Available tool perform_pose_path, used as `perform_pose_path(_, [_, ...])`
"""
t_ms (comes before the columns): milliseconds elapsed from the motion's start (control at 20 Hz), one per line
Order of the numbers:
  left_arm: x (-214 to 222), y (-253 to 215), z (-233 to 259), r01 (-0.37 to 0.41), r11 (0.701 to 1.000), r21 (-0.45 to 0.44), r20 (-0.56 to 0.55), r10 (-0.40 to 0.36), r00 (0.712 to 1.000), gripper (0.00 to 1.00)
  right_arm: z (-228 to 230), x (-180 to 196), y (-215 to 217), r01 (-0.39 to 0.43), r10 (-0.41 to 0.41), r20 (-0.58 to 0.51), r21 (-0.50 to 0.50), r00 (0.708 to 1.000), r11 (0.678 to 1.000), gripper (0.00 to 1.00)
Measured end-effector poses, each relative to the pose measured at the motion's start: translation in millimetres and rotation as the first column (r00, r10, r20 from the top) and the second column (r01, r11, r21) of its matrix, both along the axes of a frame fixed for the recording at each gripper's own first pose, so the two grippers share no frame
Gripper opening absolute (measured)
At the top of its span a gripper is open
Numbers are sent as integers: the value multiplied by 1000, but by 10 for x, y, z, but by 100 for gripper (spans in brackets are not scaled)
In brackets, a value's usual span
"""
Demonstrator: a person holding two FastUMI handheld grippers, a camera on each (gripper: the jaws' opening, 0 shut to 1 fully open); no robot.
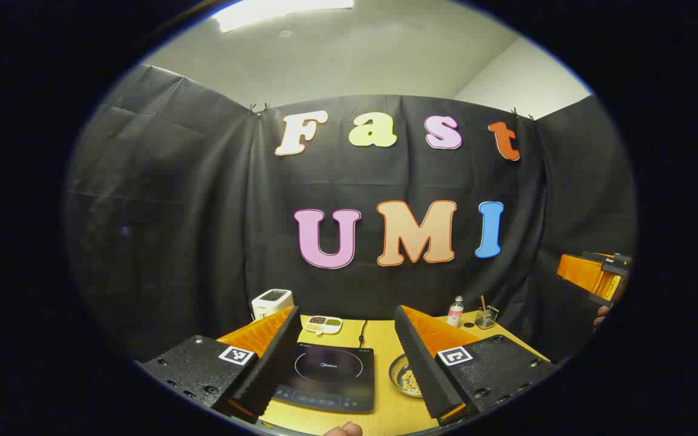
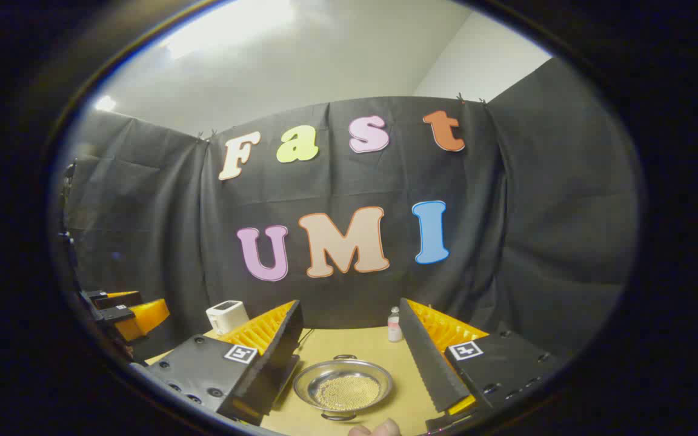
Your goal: First push the handle of the pot to place it horizontally, then grasp the pot with both hands and set it on the induction cooktop.
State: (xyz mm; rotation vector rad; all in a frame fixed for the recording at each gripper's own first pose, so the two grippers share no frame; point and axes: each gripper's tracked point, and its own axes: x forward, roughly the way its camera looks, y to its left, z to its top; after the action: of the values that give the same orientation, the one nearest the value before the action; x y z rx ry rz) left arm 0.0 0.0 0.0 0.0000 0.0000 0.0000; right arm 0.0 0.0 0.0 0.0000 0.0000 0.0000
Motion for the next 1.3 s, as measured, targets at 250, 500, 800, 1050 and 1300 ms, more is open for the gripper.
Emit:
perform_pose_path(250, [-42, 51, -26, -9, 1000, 9, -4, 9, 1000, 94, -59, 1, 95, -22, 22, -15, -5, 1000, 1000, 93])
perform_pose_path(500, [-55, 99, -30, -15, 1000, 10, -2, 15, 1000, 94, -94, 29, 194, -42, 41, -26, -12, 999, 999, 93])
perform_pose_path(800, [-46, 111, -56, -6, 1000, 15, -3, 6, 1000, 94, -164, 56, 234, -45, 44, -46, -15, 998, 999, 93])
perform_pose_path(1050, [-47, 218, -101, -8, 1000, 16, -9, 8, 1000, 94, -315, 107, 349, -57, 55, -82, -26, 995, 998, 93])
perform_pose_path(1300, [-15, 357, -154, -4, 1000, 17, -16, 4, 1000, 94, -537, 169, 513, -63, 57, -133, -41, 989, 997, 93])
